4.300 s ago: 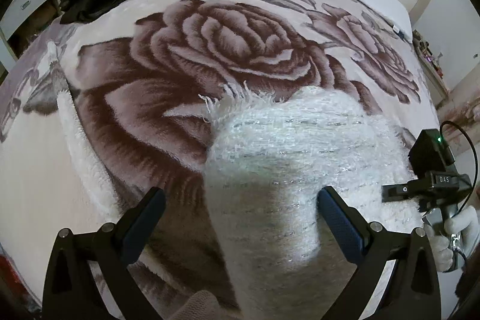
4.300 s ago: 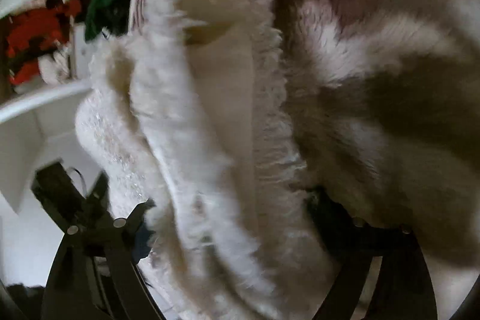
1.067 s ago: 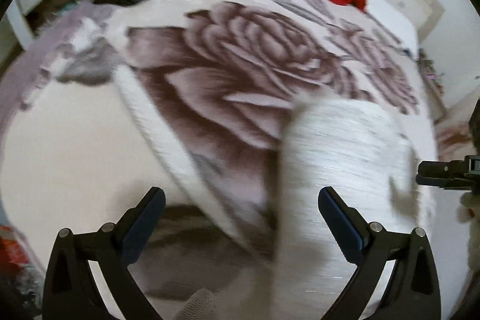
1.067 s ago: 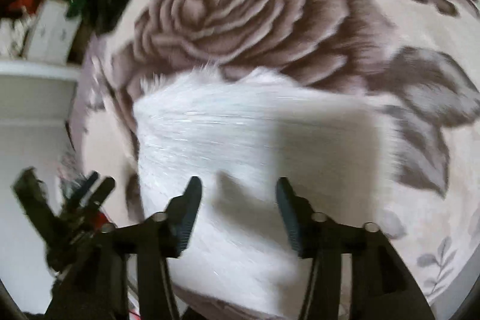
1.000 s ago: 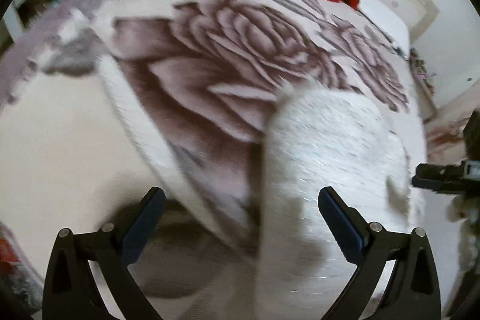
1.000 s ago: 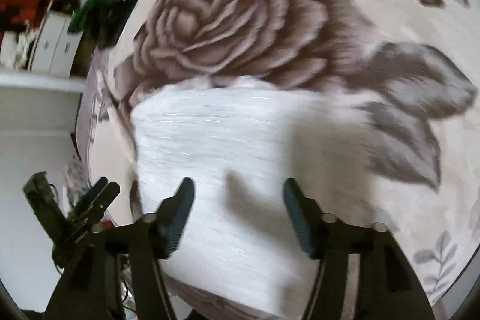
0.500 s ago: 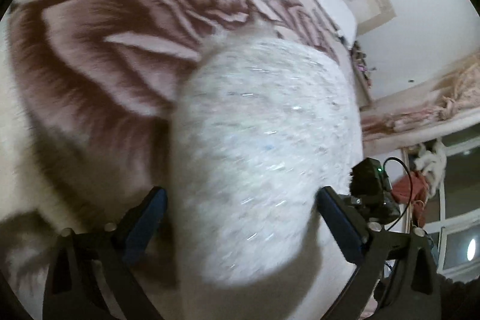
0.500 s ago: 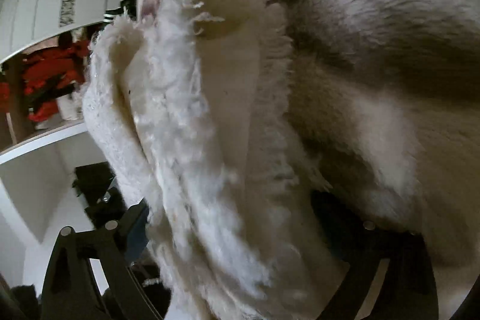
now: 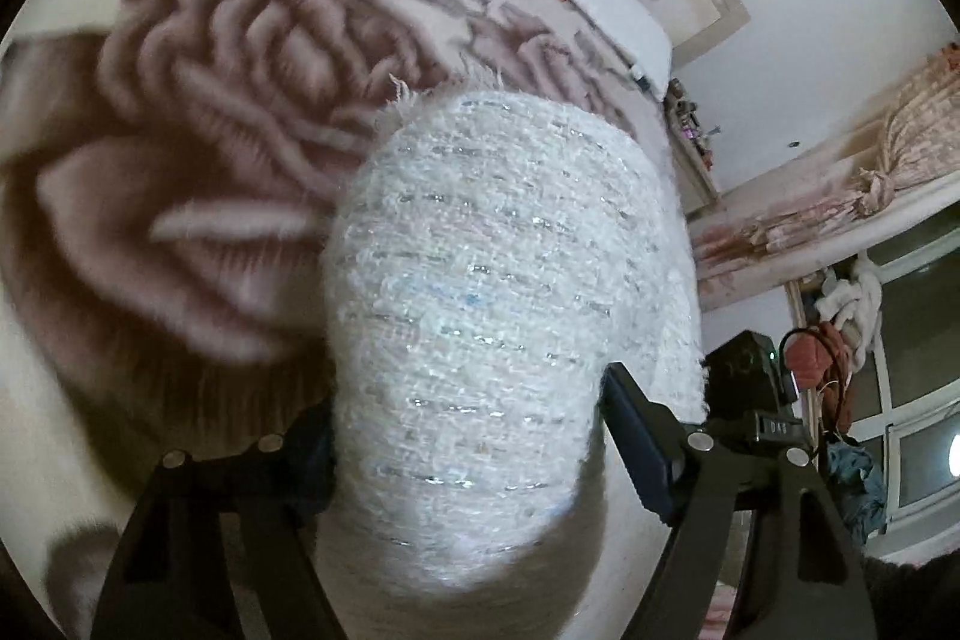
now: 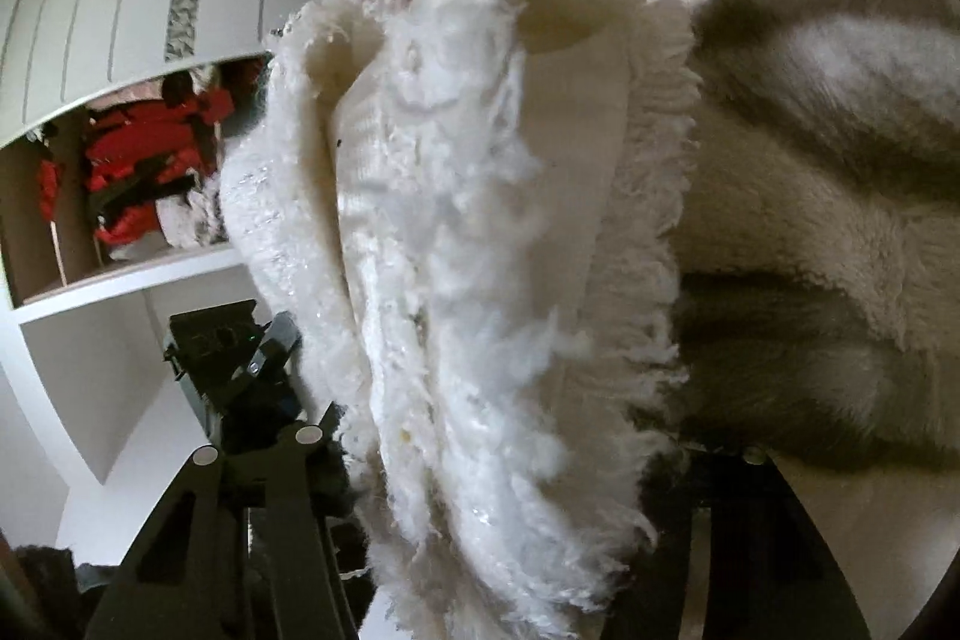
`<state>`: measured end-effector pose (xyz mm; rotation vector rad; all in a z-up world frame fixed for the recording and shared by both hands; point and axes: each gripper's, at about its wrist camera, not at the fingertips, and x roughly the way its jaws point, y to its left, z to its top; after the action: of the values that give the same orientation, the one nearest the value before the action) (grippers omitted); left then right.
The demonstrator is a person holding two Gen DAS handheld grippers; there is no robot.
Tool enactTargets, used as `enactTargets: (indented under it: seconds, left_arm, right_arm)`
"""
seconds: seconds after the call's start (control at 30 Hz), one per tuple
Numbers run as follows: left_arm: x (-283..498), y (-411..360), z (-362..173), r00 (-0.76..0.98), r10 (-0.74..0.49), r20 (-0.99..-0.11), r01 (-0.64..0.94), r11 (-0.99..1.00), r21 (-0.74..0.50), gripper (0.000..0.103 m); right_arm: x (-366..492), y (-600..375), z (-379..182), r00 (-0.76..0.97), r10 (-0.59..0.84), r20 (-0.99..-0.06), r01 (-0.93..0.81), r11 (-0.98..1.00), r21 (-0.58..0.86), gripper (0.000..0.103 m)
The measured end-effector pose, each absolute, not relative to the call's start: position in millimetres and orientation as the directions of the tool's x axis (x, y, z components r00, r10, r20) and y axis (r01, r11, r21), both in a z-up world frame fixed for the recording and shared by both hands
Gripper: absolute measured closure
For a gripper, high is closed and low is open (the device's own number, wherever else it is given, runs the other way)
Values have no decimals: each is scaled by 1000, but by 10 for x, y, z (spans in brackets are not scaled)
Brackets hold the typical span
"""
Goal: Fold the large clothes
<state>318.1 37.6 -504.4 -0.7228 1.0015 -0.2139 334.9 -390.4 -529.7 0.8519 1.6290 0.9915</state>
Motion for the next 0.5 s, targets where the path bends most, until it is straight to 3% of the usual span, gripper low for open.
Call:
enactTargets:
  seconds: [0.3, 0.5]
  left_arm:
    - [4805, 351, -4724, 538, -534, -652, 5, 776, -631, 27]
    - [6174, 166, -5073, 480, -571, -665, 80, 784, -616, 27]
  right_arm:
    - [4381, -4111, -4654, -75, 913, -401, 26, 403, 915, 45]
    - [5645, -4200, -4733, 41, 898, -438, 22, 437, 899, 45]
